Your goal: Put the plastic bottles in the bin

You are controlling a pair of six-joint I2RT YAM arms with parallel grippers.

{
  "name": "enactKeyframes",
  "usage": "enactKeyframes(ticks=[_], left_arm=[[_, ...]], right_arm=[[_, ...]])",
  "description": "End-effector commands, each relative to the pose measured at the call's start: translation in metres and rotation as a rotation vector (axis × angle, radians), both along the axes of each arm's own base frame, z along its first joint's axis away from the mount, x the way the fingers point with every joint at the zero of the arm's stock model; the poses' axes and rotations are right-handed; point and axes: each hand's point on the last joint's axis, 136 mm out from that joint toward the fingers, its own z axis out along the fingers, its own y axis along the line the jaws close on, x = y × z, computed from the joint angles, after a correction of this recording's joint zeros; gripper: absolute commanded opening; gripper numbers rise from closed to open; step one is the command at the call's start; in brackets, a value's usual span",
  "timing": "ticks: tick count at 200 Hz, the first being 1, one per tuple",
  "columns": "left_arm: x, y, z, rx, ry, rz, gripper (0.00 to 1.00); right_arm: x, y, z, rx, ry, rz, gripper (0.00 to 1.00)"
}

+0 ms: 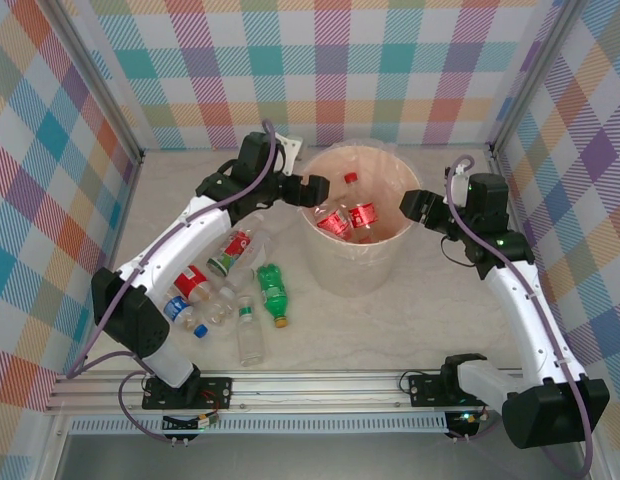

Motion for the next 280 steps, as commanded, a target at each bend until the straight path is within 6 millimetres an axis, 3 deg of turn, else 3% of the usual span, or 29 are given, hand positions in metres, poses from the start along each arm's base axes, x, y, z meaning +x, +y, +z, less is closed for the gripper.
enactKeyframes(ticks=[1, 50, 94, 107, 152, 192, 206, 248, 280], left_arm=[[-0.020, 0.012, 0.012, 0.064, -0.016, -0.027, 1.00], [-0.026, 0.060, 0.018, 0.192, -0.016, 0.114, 1.00], [-0.044, 0.098, 0.020, 0.174, -0.019, 0.242, 1.00], [-0.048, 0.120, 0.021, 0.161, 0.003, 0.345, 1.00], [-0.071, 0.201, -0.002, 0.055, 0.194, 0.693, 1.00], [-0.115, 0.289, -0.044, -0.009, 0.308, 1.042, 1.00], [-0.132, 0.309, -0.062, -0.037, 0.348, 1.133, 1.00], [-0.170, 0.335, -0.119, -0.167, 0.487, 1.343, 0.96], [-0.177, 0.327, -0.165, -0.269, 0.599, 1.393, 0.91]], right_arm=[[0.005, -0.001, -0.003, 0.011, -0.007, -0.004, 0.62], [0.007, 0.002, -0.003, 0.023, -0.011, 0.008, 0.61], [0.008, 0.004, -0.005, 0.028, -0.012, 0.014, 0.60], [0.008, 0.003, -0.005, 0.025, -0.012, 0.012, 0.60], [0.010, 0.004, -0.009, 0.014, -0.010, 0.026, 0.59], [0.009, 0.006, -0.007, 0.017, -0.014, 0.038, 0.59], [0.009, 0.006, -0.007, 0.013, -0.013, 0.039, 0.60], [0.008, 0.007, -0.012, 0.007, -0.002, 0.052, 0.59], [0.010, 0.008, -0.015, -0.008, 0.003, 0.065, 0.60]])
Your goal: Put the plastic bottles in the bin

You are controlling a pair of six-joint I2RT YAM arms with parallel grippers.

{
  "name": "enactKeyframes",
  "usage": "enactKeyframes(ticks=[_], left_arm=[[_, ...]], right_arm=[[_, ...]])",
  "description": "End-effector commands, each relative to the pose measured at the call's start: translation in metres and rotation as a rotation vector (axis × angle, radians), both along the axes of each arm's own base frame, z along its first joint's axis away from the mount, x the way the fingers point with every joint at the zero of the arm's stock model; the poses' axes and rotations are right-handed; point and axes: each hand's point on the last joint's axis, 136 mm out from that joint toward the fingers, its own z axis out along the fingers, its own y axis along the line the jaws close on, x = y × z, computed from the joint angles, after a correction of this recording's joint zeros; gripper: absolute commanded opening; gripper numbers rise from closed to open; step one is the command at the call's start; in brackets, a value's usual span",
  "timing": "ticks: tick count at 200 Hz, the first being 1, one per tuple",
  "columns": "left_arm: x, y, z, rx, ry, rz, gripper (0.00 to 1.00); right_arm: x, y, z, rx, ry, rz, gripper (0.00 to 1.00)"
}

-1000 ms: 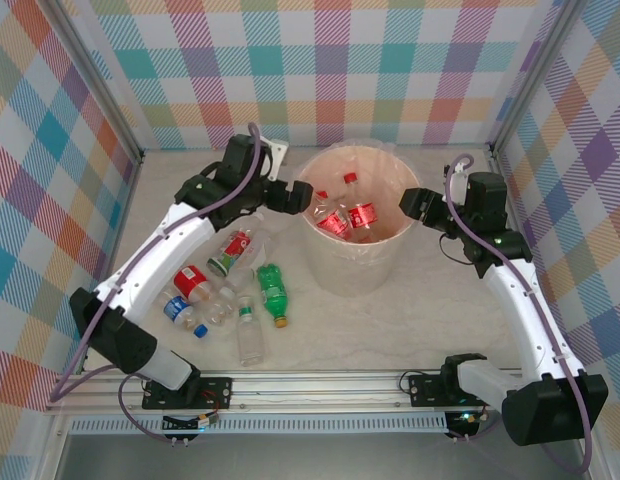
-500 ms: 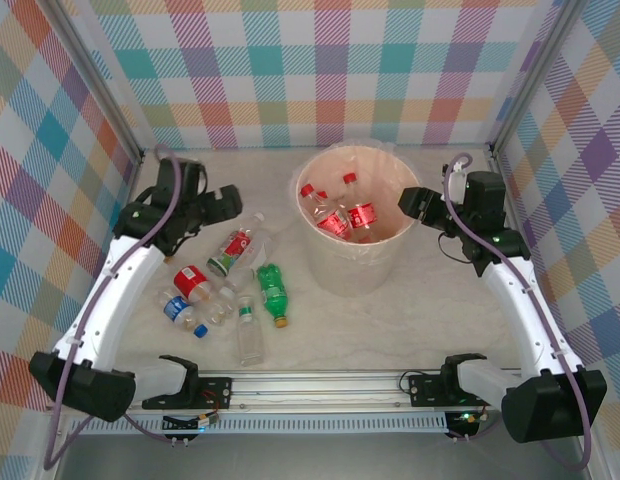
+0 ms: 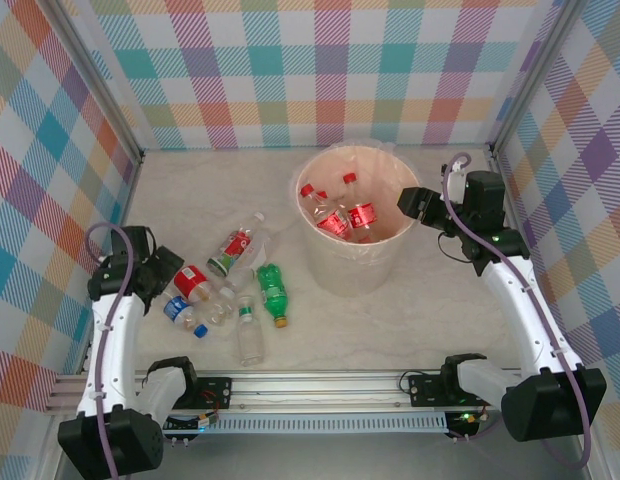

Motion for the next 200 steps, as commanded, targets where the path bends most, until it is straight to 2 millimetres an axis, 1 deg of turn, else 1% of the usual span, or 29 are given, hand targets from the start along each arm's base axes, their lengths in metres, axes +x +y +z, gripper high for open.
enactKeyframes(ticks=[1, 12, 23, 46, 64, 85, 111, 158, 183, 200], left_arm=[[-0.003, -0.010, -0.027, -0.127, 0.002, 0.082, 0.90], [-0.006, -0.013, -0.041, -0.152, 0.022, 0.099, 0.89], [-0.009, -0.013, -0.051, -0.160, 0.032, 0.115, 0.87], [-0.017, -0.014, -0.062, -0.165, 0.019, 0.149, 0.85], [-0.024, -0.016, -0.075, -0.182, 0.027, 0.167, 0.85], [-0.026, -0.021, -0.085, -0.209, 0.021, 0.175, 0.83], [-0.023, -0.025, -0.091, -0.220, 0.023, 0.163, 0.82], [-0.009, -0.035, -0.100, -0.226, 0.023, 0.122, 0.79], [-0.002, -0.041, -0.107, -0.232, 0.024, 0.110, 0.73], [0.004, -0.044, -0.106, -0.227, 0.021, 0.096, 0.69]], right_arm=[[0.000, 0.001, -0.012, -0.029, 0.019, 0.032, 0.60], [0.000, 0.002, -0.011, -0.025, 0.017, 0.040, 0.60], [0.000, 0.003, -0.010, -0.026, 0.015, 0.048, 0.60], [0.001, 0.003, -0.011, -0.032, 0.016, 0.051, 0.60], [0.001, 0.003, -0.013, -0.035, 0.017, 0.049, 0.60], [0.002, 0.002, -0.014, -0.038, 0.020, 0.046, 0.60], [0.002, 0.002, -0.015, -0.040, 0.025, 0.042, 0.60], [0.001, 0.001, -0.019, -0.039, 0.040, 0.040, 0.60], [0.000, 0.001, -0.019, -0.036, 0.046, 0.039, 0.60], [0.000, 0.001, -0.018, -0.035, 0.048, 0.037, 0.60]])
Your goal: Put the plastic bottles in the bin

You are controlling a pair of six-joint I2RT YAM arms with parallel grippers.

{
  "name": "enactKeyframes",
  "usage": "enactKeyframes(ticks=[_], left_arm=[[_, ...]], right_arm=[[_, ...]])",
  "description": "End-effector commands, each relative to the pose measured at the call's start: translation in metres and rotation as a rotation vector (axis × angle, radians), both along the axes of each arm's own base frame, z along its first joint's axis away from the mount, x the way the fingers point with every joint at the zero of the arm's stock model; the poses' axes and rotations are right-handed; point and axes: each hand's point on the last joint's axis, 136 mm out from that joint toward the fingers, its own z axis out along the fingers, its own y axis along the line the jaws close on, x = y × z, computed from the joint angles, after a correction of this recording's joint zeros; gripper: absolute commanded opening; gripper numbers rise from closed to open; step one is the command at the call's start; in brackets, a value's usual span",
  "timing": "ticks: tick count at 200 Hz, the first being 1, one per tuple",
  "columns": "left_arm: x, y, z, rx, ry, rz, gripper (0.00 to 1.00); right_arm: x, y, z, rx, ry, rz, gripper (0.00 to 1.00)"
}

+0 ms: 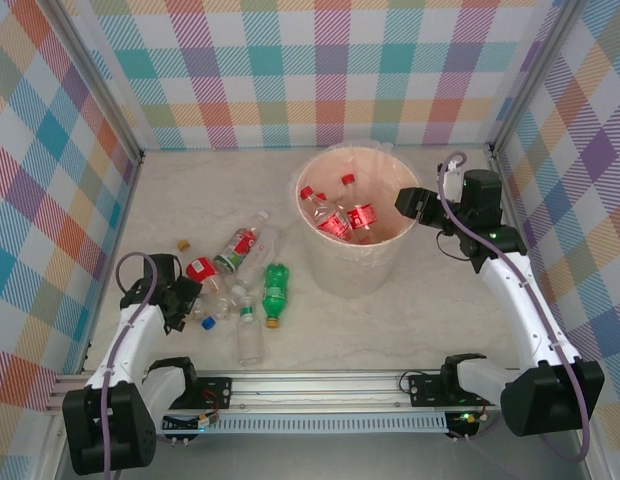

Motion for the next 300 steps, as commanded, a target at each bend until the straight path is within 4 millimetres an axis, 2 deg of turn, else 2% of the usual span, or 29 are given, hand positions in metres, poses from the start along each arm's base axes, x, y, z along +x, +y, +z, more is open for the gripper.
enactKeyframes(ticks=[1, 31, 59, 109, 156, 172, 216, 242, 259, 281, 300], left_arm=[[0.008, -0.006, -0.003, -0.011, -0.019, -0.004, 0.69], [0.019, -0.009, 0.002, 0.007, -0.039, -0.036, 0.66], [0.027, -0.007, 0.018, 0.049, -0.066, -0.071, 0.65], [0.022, 0.007, 0.056, 0.175, -0.145, -0.108, 0.61], [0.024, 0.003, 0.079, 0.168, -0.217, -0.129, 0.52], [0.030, 0.004, 0.099, 0.192, -0.266, -0.146, 0.52], [0.043, 0.007, 0.181, 0.282, -0.453, -0.191, 0.52], [0.054, -0.002, 0.204, 0.258, -0.529, -0.226, 0.51], [0.066, -0.009, 0.215, 0.235, -0.565, -0.253, 0.51], [0.082, -0.023, 0.243, 0.199, -0.649, -0.306, 0.50], [0.092, -0.037, 0.271, 0.214, -0.710, -0.366, 0.49]], right_arm=[[-0.004, -0.003, -0.014, -0.021, 0.055, -0.001, 0.60], [-0.005, -0.004, -0.014, -0.020, 0.064, -0.009, 0.60], [-0.009, -0.007, -0.015, -0.031, 0.075, -0.022, 0.60], [-0.015, -0.009, -0.014, -0.026, 0.105, -0.039, 0.59], [-0.026, -0.014, -0.014, -0.048, 0.156, -0.056, 0.57], [-0.030, -0.014, -0.014, -0.045, 0.169, -0.055, 0.57], [-0.033, -0.011, -0.009, -0.010, 0.175, -0.055, 0.57], [-0.033, -0.011, 0.015, -0.005, 0.166, -0.055, 0.71], [-0.035, -0.018, 0.030, -0.042, 0.161, -0.084, 0.78], [-0.043, -0.032, 0.042, -0.111, 0.147, -0.133, 0.81], [-0.051, -0.032, 0.047, -0.117, 0.151, -0.122, 0.81]])
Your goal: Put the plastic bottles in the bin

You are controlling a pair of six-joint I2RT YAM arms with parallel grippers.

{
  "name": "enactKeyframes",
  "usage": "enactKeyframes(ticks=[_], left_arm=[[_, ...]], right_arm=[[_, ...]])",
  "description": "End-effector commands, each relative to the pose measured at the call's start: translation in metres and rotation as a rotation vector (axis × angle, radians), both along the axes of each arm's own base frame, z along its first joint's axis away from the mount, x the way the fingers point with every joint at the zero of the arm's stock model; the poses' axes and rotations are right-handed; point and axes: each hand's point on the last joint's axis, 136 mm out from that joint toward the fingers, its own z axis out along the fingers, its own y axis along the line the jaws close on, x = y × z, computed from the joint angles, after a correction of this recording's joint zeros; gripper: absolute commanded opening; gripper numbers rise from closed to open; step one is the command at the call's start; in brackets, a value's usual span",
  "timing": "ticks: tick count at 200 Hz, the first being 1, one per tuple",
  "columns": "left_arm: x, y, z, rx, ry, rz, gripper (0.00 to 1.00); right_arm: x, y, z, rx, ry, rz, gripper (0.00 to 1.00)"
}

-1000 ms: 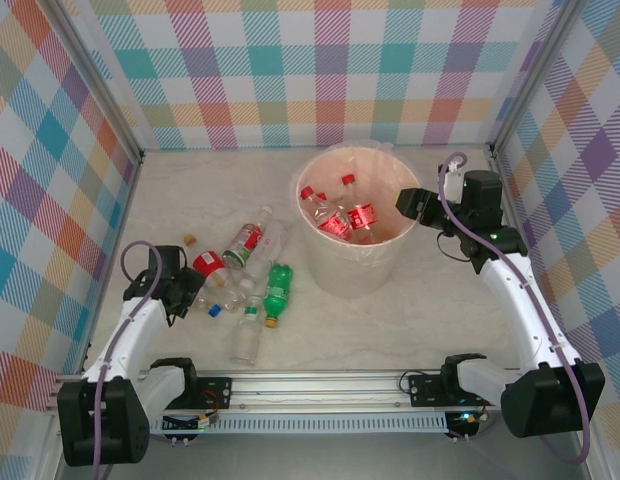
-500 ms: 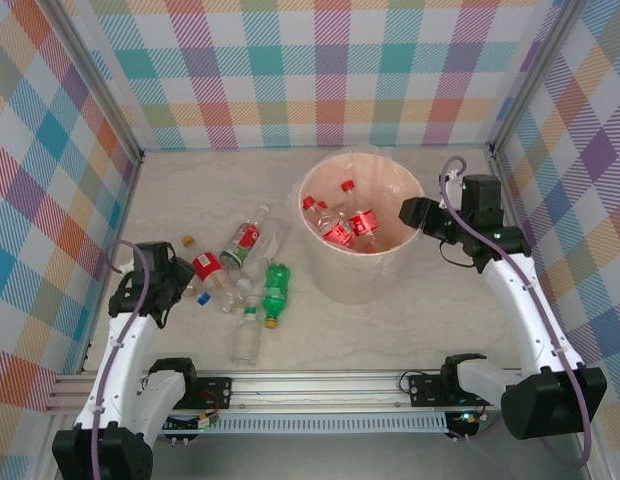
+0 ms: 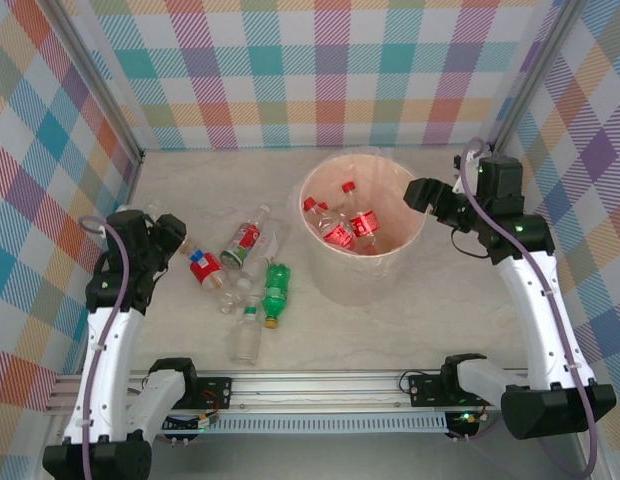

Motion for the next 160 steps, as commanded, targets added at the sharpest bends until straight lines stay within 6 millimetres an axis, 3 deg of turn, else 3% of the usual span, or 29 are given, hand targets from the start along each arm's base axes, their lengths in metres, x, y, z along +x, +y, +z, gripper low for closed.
enactKeyframes(ticks=[1, 40, 87, 114, 136, 160], left_arm=[[0.017, -0.025, 0.055, 0.019, -0.152, -0.120, 0.48], [0.035, -0.065, 0.109, 0.026, -0.289, -0.241, 0.33], [0.072, -0.114, 0.152, 0.045, -0.402, -0.344, 0.31], [0.080, -0.156, 0.184, 0.040, -0.499, -0.426, 0.28], [0.086, -0.195, 0.196, 0.048, -0.535, -0.521, 0.28], [0.085, -0.216, 0.212, 0.067, -0.578, -0.583, 0.27]], right_arm=[[-0.018, -0.010, -0.002, -0.054, 0.050, -0.014, 0.81], [-0.020, -0.013, -0.008, -0.044, 0.078, -0.022, 0.75], [-0.013, 0.000, -0.009, 0.031, 0.080, 0.023, 0.62], [-0.010, 0.004, -0.013, 0.066, 0.075, 0.025, 0.55], [-0.008, 0.001, -0.020, 0.049, 0.091, 0.012, 0.51], [-0.008, 0.002, -0.023, 0.046, 0.095, 0.024, 0.45]])
